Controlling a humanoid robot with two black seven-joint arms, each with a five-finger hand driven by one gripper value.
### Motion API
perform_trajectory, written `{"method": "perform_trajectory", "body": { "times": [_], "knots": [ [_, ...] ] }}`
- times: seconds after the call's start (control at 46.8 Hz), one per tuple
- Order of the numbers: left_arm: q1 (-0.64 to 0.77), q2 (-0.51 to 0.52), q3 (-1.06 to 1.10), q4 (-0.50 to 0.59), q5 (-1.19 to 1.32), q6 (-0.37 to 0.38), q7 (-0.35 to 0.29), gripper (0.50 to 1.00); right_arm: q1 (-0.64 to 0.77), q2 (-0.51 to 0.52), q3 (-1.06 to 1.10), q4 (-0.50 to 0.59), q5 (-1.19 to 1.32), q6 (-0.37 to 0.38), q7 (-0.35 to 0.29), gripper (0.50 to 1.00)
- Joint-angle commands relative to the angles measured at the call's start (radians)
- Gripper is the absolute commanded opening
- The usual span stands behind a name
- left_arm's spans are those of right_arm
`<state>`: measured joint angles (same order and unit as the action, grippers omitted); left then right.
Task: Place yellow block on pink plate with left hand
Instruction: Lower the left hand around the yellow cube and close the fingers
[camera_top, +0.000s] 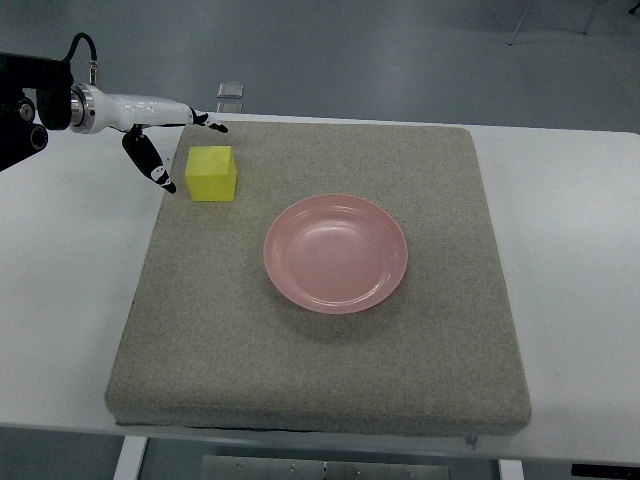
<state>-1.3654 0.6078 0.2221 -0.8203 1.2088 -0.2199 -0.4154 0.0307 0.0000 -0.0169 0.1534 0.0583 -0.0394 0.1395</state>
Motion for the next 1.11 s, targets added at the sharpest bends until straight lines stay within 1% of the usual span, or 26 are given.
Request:
{"method": "perform_trajectory", "body": {
  "times": [0.0, 0.278, 0.427, 0.854, 1.003, 1.089],
  "knots": [
    [0.02, -0.013, -0.003, 0.001, -0.002, 0.02, 0.003, 0.994, 0.0, 0.0, 0.0, 0.0, 0.0, 0.0, 0.0, 0.924],
    [0.052, -0.077, -0.007, 0.082, -0.017, 0.034, 0.003, 0.994, 0.0, 0.0, 0.0, 0.0, 0.0, 0.0, 0.0, 0.924],
    [0.069, -0.1, -0.009, 0.107, -0.021, 0.062, 0.003, 0.994, 0.0, 0.0, 0.0, 0.0, 0.0, 0.0, 0.0, 0.924],
    [0.091, -0.122, -0.027, 0.13, -0.021, 0.067, 0.003, 0.988, 0.0, 0.0, 0.0, 0.0, 0.0, 0.0, 0.0, 0.924],
    [0.1, -0.128, -0.027, 0.13, -0.021, 0.067, 0.003, 0.981, 0.0, 0.0, 0.0, 0.0, 0.0, 0.0, 0.0, 0.924],
    [0.101, -0.128, -0.027, 0.132, -0.02, 0.068, 0.003, 0.969, 0.0, 0.0, 0.0, 0.0, 0.0, 0.0, 0.0, 0.924]
  ]
}}
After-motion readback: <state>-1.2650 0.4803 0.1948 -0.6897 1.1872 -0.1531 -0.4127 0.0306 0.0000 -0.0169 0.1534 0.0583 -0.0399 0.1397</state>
